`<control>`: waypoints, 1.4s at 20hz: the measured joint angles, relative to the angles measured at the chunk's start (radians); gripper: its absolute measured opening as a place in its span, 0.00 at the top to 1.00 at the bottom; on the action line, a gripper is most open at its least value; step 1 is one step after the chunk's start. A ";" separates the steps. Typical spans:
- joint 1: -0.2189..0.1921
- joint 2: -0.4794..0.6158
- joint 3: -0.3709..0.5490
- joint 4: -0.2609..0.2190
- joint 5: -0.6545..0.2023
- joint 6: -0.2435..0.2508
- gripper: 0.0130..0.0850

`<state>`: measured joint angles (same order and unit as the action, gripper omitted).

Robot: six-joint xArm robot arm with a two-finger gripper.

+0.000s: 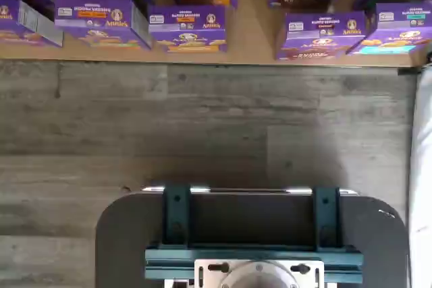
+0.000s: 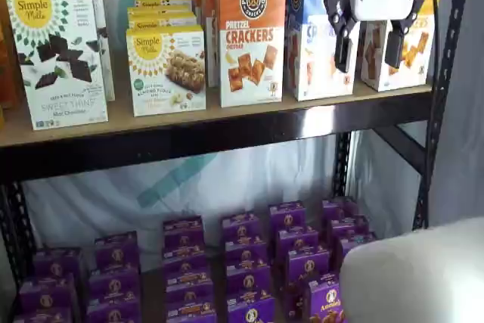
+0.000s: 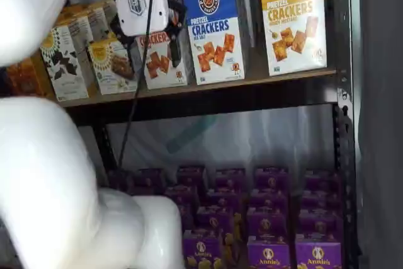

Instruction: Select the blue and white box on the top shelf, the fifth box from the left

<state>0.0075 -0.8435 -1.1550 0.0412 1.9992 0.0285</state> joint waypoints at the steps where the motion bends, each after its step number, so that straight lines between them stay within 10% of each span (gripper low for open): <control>1: -0.019 0.015 -0.013 0.022 0.027 -0.008 0.00; 6: -0.046 0.031 -0.024 0.059 0.054 -0.018 0.00; 21: -0.002 0.197 -0.159 -0.050 -0.201 -0.017 0.00; 28: -0.063 0.304 -0.265 -0.033 -0.277 -0.071 0.00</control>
<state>-0.0557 -0.5398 -1.4203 0.0081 1.7224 -0.0430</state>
